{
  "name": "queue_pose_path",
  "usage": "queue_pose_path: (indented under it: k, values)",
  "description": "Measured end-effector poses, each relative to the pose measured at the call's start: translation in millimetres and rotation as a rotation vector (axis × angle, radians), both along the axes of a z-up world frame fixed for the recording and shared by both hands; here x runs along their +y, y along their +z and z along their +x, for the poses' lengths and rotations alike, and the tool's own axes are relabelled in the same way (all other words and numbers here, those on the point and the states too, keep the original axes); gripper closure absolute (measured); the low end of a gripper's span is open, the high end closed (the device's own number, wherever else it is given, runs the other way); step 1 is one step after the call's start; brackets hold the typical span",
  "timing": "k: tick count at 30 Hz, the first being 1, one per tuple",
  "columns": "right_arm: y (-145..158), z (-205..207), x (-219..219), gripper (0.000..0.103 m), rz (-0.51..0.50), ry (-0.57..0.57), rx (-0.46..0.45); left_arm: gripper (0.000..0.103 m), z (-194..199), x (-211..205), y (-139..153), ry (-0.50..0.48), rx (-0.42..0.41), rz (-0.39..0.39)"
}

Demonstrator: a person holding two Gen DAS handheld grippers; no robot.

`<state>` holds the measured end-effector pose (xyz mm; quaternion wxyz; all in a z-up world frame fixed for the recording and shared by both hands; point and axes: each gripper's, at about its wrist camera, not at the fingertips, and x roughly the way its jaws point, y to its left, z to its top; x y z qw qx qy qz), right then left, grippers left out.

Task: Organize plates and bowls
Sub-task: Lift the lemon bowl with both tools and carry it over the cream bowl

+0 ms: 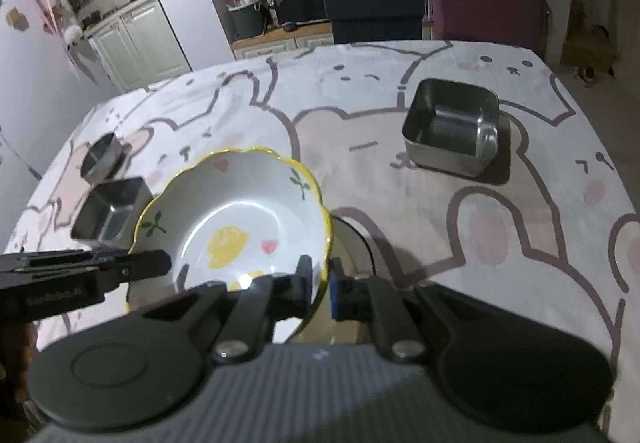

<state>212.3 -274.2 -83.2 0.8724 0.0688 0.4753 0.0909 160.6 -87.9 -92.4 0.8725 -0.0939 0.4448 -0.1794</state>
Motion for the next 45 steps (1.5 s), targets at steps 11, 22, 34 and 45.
queue_pose_path:
  k: [11, 22, 34, 45]
  values:
    - [-10.0, -2.8, 6.3, 0.094, -0.059, 0.020, 0.037, 0.092, -1.4, -6.3, -24.8, -0.013, 0.061, 0.024]
    - [-15.1, -1.0, 7.3, 0.094, -0.083, 0.023, 0.070, 0.091, 2.6, -12.6, -30.7, -0.042, 0.070, 0.071]
    - [-16.9, -1.0, 6.2, 0.095, -0.094, 0.021, 0.078, 0.088, 0.7, -23.6, -31.1, -0.090, 0.041, 0.152]
    - [-18.7, -0.2, 7.4, 0.096, -0.102, 0.028, 0.076, 0.082, 0.0, -25.6, -29.9, -0.103, 0.037, 0.170]
